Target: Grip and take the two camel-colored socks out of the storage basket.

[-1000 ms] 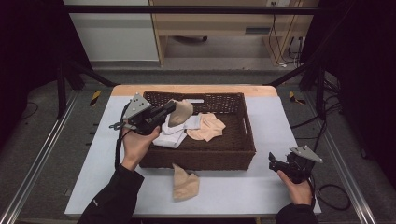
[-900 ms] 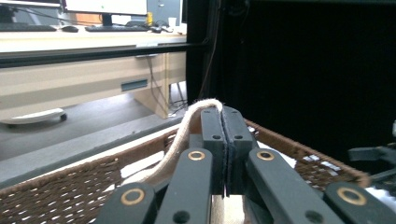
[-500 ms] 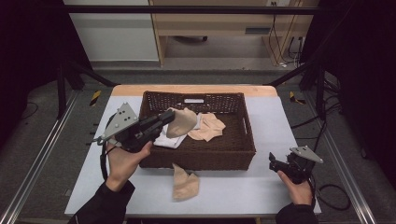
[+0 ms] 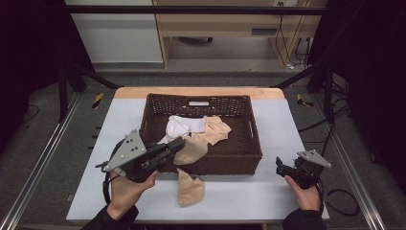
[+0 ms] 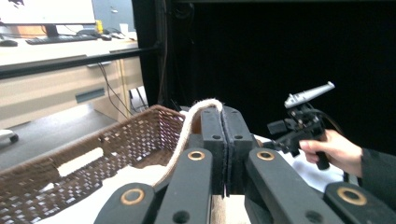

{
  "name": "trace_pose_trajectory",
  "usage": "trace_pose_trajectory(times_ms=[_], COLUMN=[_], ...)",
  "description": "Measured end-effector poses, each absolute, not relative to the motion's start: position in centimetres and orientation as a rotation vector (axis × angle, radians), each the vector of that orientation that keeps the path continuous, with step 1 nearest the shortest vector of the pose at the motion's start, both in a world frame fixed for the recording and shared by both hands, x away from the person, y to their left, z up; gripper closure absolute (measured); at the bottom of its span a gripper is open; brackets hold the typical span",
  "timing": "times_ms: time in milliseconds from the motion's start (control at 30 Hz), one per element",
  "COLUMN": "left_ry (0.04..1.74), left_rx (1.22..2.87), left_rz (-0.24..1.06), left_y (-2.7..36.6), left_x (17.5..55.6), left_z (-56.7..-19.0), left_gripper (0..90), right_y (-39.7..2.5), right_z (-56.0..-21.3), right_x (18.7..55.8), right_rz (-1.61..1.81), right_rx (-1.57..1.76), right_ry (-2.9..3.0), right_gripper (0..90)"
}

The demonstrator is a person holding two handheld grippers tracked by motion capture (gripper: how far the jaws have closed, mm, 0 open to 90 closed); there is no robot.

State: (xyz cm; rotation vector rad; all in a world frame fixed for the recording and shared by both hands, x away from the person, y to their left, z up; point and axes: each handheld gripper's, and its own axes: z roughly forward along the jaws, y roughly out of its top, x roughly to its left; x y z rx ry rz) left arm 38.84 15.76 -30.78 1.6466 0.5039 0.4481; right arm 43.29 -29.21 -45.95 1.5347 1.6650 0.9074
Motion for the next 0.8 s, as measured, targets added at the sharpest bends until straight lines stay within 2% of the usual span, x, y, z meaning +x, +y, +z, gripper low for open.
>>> trace_pose_trajectory(times_ms=[400, 800], left_ry=[0.504, 0.559], left_rx=[1.762, 1.914], left_rz=[0.328, 0.246], left_y=[14.1, 12.1], left_x=[37.1, 38.1], left_z=[-35.5, -41.0], left_gripper=[88.6, 88.5], right_y=[-29.2, -29.2], right_z=[-46.0, -45.9], right_x=[43.2, 43.2], right_rz=[0.906, 0.913], right_rx=[1.535, 1.535], right_ry=[1.664, 1.664], right_gripper=[4.6, 4.6])
